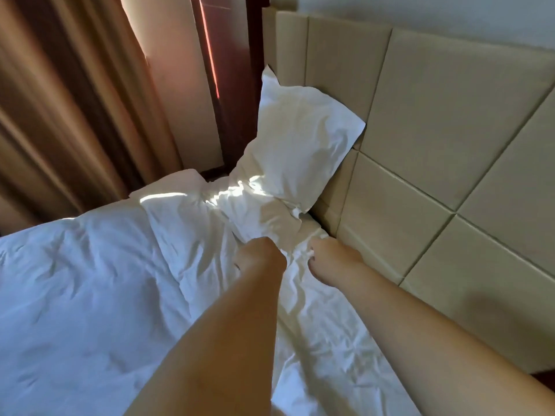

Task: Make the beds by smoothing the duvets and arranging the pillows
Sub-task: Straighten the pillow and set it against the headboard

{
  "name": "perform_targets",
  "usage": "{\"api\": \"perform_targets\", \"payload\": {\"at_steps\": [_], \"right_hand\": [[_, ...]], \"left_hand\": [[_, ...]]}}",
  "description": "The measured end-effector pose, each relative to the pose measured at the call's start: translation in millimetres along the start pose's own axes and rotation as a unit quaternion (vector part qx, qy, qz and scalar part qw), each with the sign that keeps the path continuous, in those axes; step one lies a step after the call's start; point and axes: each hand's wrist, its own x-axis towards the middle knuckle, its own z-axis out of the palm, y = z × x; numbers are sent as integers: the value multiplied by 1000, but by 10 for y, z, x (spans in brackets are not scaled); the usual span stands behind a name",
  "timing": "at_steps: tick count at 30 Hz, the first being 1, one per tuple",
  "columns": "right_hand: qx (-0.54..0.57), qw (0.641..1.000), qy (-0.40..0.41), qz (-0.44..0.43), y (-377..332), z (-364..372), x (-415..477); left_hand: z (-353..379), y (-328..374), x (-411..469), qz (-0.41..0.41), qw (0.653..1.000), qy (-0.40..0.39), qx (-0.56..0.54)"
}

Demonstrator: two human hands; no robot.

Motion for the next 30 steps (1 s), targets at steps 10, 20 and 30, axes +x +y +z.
{"api": "perform_targets", "payload": {"at_steps": [10, 20, 30], "right_hand": [[19, 994, -85, 66, -546, 866, 2209], [-3, 985, -147, 90, -541, 2289, 3326], [-22, 983, -164, 79, -817, 2734, 3629]], "left_hand": [[268, -682, 2709, -2, 997, -58, 50], [1599, -862, 4169, -57, 961, -219, -156], [1743, -906, 4286, -8, 971, -117, -208]]}}
